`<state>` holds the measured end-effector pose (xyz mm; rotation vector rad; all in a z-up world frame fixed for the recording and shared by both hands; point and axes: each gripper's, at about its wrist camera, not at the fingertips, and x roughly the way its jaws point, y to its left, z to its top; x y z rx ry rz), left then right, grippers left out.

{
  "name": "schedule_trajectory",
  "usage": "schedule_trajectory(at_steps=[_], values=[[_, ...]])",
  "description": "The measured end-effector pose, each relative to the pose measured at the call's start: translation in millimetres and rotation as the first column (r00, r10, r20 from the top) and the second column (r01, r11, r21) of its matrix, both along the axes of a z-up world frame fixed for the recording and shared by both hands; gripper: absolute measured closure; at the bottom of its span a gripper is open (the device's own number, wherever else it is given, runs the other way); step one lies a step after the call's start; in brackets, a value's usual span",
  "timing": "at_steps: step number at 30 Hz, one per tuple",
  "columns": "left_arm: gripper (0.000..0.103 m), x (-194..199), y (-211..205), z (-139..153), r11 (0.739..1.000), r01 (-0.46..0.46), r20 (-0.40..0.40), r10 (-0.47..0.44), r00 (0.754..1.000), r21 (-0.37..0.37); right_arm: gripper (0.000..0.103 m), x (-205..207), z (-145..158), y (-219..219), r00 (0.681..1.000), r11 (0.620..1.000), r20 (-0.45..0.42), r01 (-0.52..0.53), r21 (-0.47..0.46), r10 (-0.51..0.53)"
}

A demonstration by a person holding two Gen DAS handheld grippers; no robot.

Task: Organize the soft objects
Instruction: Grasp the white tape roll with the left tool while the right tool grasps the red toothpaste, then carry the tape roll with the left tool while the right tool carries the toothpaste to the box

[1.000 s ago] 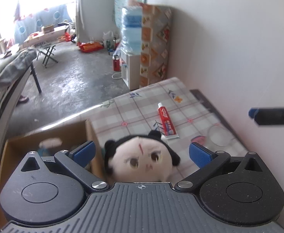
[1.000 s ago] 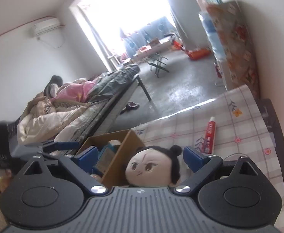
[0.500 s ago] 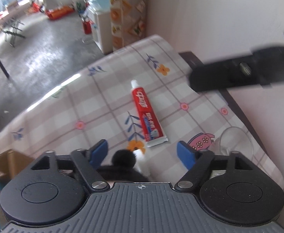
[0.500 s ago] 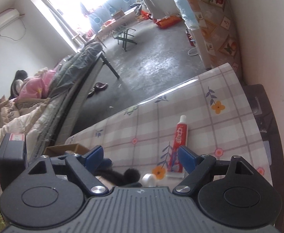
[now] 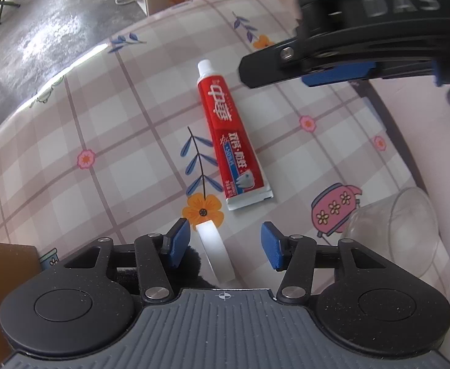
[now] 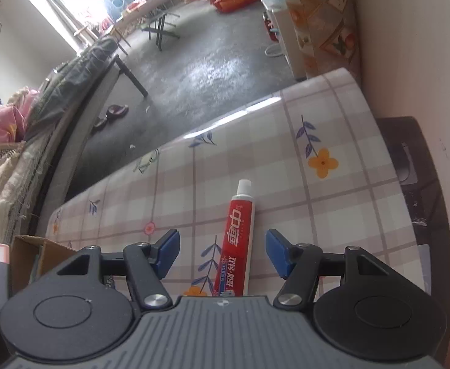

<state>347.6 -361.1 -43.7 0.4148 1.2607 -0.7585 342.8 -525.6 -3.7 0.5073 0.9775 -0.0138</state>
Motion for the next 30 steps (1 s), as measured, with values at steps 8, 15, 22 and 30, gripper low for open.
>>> schedule_trajectory(at_steps=[8, 15, 22, 30], values=[[0.080, -1, -7, -12, 0.996, 0.032, 0.030, -0.035, 0.999, 0.078, 0.040, 22, -30, 8, 0.995, 0.999, -0.096, -0.036, -0.012, 0.035], [0.092, 2, 1, -12, 0.998, 0.017, 0.074, -0.021, 0.997, 0.055, 0.039, 35, -45, 7, 0.988, 0.999, -0.151, -0.040, -0.023, 0.037], [0.092, 5, 4, -13, 1.000, 0.000, 0.058, -0.001, 0.998, 0.027, 0.046, 51, -51, 18, 0.983, 0.995, -0.170, -0.084, -0.053, 0.074], [0.092, 9, 10, -14, 1.000, -0.011, 0.049, 0.010, 0.999, 0.016, 0.069, 53, -55, 23, 0.981, 0.990, -0.169, -0.106, -0.092, 0.090]])
